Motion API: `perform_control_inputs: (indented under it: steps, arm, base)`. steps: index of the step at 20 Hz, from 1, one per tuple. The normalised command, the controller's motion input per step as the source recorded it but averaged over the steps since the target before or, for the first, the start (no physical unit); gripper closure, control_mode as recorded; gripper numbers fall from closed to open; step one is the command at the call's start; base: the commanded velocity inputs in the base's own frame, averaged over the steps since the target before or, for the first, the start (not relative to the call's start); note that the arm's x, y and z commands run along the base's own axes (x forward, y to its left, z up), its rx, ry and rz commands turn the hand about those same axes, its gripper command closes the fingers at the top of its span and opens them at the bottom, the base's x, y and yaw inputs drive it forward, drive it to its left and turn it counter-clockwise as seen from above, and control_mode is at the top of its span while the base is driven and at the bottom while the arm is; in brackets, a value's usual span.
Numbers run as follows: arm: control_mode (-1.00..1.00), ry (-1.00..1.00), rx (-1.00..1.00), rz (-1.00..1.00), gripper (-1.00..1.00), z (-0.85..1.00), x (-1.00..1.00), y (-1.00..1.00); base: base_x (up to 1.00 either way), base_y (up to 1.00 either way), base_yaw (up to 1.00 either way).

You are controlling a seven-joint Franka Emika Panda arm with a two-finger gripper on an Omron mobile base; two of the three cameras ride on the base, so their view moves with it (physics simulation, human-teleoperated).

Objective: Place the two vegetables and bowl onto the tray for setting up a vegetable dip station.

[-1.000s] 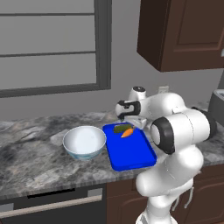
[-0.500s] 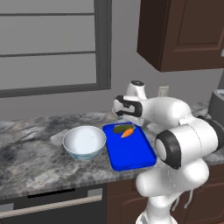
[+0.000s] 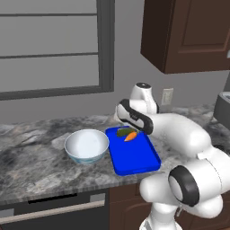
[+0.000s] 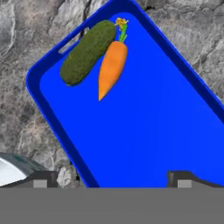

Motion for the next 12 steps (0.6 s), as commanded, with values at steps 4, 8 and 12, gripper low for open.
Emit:
perform_control_inputs:
  steps: [4, 8, 12]
  arm:
    - [-1.0, 0.0, 0.0, 0.09, -1.0, 0.37, -0.61, 0.15]
    - [-1.0, 0.0, 0.0, 0.08, -1.0, 0.4, -0.5, 0.13]
    - [-1.0, 0.0, 0.0, 0.07, -1.0, 0.35, -0.36, 0.12]
  base:
    - [0.0, 0.0, 0.0]
    - [0.0, 0.0, 0.0]
    - [0.0, 0.0, 0.0]
